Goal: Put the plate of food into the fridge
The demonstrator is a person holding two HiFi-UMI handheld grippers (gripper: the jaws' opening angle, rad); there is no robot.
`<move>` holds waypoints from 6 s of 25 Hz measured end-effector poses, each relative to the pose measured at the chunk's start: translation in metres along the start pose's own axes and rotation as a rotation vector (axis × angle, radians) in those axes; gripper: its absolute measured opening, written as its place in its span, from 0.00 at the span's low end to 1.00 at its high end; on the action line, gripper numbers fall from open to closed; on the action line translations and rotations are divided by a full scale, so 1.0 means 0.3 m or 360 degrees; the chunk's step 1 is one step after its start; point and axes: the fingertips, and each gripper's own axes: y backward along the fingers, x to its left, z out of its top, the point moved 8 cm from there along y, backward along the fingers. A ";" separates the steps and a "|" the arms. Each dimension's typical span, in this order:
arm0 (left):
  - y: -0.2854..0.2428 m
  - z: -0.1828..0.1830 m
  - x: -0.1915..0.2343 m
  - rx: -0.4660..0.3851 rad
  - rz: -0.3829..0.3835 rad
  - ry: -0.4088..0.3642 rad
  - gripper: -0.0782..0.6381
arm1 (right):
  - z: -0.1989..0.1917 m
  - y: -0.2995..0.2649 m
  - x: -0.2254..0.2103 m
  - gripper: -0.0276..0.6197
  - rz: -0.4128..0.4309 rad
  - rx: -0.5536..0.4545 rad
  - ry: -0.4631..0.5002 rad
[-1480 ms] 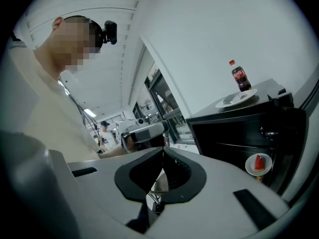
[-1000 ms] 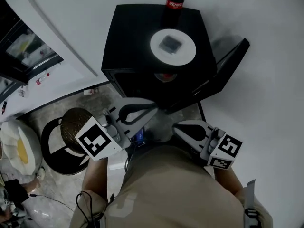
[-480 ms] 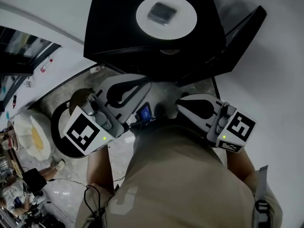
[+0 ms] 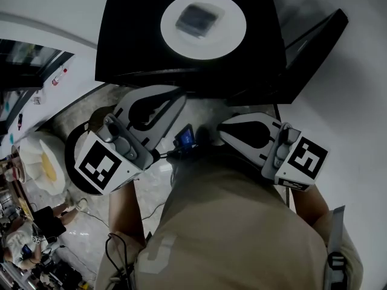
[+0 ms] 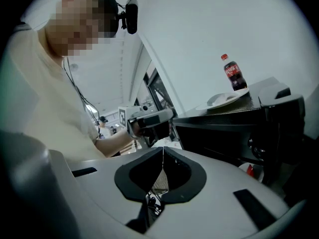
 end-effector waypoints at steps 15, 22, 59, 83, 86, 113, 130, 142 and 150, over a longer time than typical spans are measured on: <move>-0.045 0.008 0.011 0.0160 -0.0033 -0.0227 0.12 | -0.016 -0.015 -0.016 0.07 0.0004 0.0027 -0.0091; -0.078 0.070 0.004 0.0351 -0.0095 -0.0649 0.46 | 0.013 -0.035 -0.016 0.07 0.0027 0.0050 -0.0021; -0.260 -0.009 0.043 0.1020 0.0095 -0.1580 0.44 | -0.010 -0.022 0.013 0.07 -0.0005 0.0026 -0.0022; -0.167 -0.004 0.005 0.0789 0.0213 -0.1435 0.23 | 0.015 0.013 -0.097 0.07 -0.0278 -0.0232 -0.0462; -0.158 -0.006 0.000 0.0781 0.0214 -0.1433 0.23 | 0.029 0.017 -0.116 0.07 -0.0292 -0.0320 -0.0586; -0.080 -0.027 -0.056 0.0672 0.0092 -0.1473 0.23 | 0.094 -0.059 -0.204 0.30 -0.0229 -0.0590 -0.1163; -0.006 -0.044 -0.081 0.0592 0.0028 -0.1498 0.23 | 0.049 -0.102 -0.140 0.18 -0.0203 -0.0709 -0.1396; 0.037 -0.057 -0.108 0.0576 0.0019 -0.1519 0.23 | 0.022 -0.115 -0.091 0.15 -0.0196 -0.0739 -0.1498; 0.087 -0.074 -0.141 0.0549 0.0022 -0.1517 0.23 | -0.012 -0.131 -0.037 0.13 -0.0178 -0.0786 -0.1607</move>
